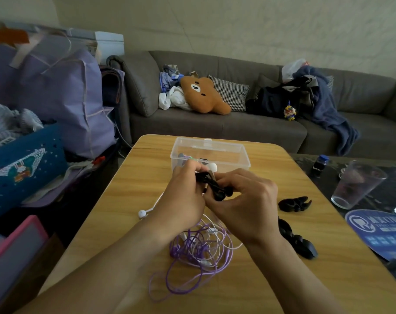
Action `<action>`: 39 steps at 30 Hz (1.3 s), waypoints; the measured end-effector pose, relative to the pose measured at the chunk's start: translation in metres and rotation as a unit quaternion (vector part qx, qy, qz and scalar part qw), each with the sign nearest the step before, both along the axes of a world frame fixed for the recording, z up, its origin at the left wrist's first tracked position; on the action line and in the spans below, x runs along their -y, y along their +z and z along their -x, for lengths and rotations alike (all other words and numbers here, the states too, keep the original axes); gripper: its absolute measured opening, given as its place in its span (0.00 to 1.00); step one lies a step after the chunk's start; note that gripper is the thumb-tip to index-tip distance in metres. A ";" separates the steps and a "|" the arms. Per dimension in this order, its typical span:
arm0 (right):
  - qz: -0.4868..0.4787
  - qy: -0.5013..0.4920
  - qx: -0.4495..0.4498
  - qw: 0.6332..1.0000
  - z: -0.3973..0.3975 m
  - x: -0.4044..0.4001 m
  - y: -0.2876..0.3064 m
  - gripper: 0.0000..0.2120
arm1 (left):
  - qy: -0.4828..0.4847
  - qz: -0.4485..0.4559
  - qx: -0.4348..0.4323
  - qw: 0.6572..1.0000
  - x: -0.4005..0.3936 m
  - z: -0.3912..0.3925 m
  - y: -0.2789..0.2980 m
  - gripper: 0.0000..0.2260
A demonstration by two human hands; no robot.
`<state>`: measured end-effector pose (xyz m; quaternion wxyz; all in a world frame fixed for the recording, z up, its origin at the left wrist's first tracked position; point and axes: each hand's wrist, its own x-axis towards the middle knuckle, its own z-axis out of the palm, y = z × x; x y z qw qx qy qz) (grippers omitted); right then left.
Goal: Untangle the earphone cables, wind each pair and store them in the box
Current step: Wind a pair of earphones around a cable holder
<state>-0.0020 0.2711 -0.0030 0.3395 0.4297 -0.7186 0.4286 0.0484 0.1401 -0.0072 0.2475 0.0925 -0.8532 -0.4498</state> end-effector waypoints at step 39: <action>0.031 0.123 0.522 0.843 0.002 0.000 0.005 0.08 | -0.024 -0.204 0.047 0.978 0.004 -0.007 0.013 0.15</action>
